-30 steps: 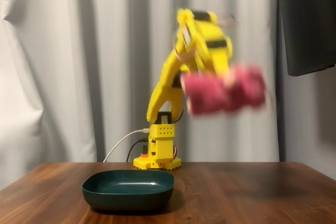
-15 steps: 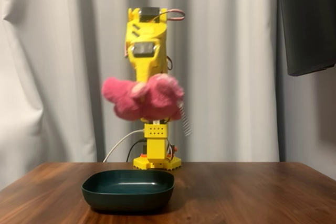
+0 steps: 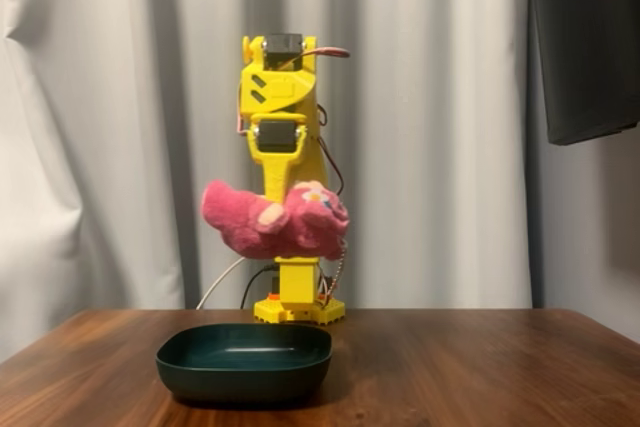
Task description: Grasp a strawberry bear and put it in the bin.
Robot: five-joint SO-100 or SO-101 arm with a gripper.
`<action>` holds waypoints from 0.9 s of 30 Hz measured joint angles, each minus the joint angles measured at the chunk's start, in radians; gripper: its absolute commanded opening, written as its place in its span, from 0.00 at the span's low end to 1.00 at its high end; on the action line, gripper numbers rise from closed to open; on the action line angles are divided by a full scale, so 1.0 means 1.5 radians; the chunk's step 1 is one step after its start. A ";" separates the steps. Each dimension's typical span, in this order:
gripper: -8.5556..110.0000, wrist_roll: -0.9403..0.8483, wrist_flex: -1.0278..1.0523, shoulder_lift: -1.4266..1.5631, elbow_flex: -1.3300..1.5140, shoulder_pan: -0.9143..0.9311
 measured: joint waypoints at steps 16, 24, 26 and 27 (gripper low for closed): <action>0.30 -0.019 -0.037 -0.034 -0.015 -0.076; 0.34 -0.020 -0.036 -0.034 -0.016 -0.075; 0.34 -0.020 -0.036 -0.034 -0.016 -0.071; 0.32 -0.020 -0.035 -0.034 -0.016 -0.066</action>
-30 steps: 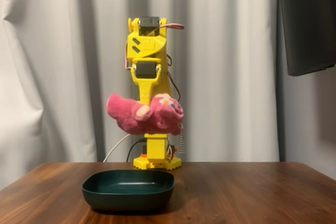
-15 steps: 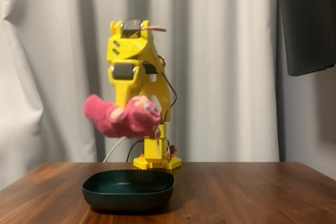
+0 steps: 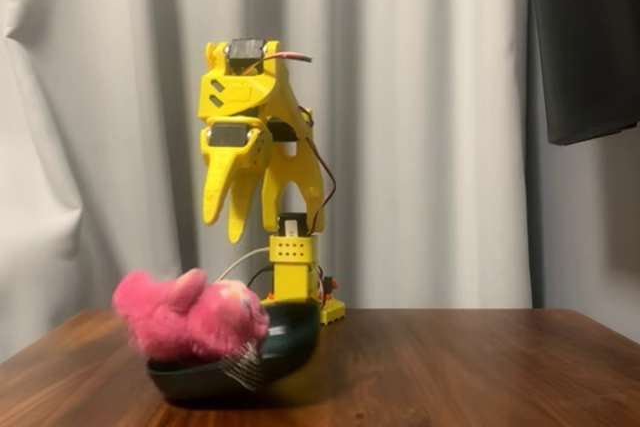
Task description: Grasp a strawberry bear and put it in the bin.
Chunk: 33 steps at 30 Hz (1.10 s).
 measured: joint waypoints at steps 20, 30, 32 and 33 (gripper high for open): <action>0.13 0.000 -0.071 0.767 0.411 0.152; 0.15 0.000 -0.318 1.171 1.123 0.155; 0.17 0.000 -0.319 1.223 1.197 0.156; 0.19 0.000 -0.319 1.254 1.227 0.156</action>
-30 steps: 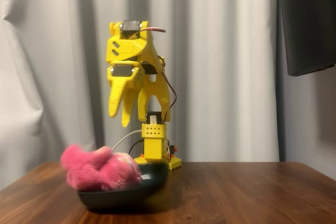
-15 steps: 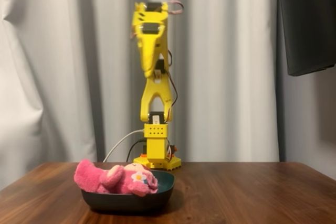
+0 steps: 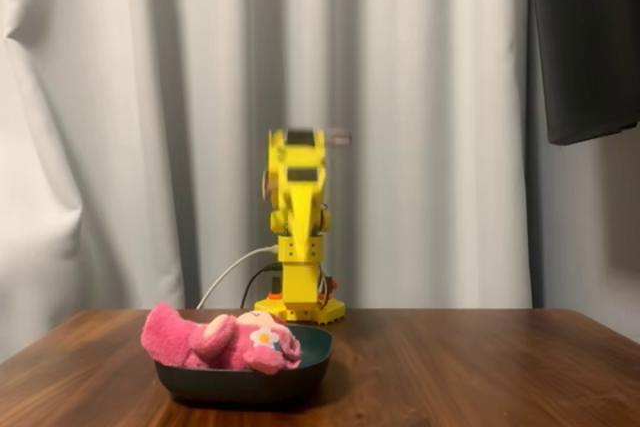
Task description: Grasp a strawberry bear and put it in the bin.
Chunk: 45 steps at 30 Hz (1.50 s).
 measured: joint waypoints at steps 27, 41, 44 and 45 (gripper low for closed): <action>0.07 0.000 0.046 0.043 0.099 -0.041; 0.07 0.000 0.046 0.043 0.099 -0.042; 0.07 0.000 0.046 0.043 0.099 -0.042; 0.07 0.000 0.046 0.043 0.099 -0.042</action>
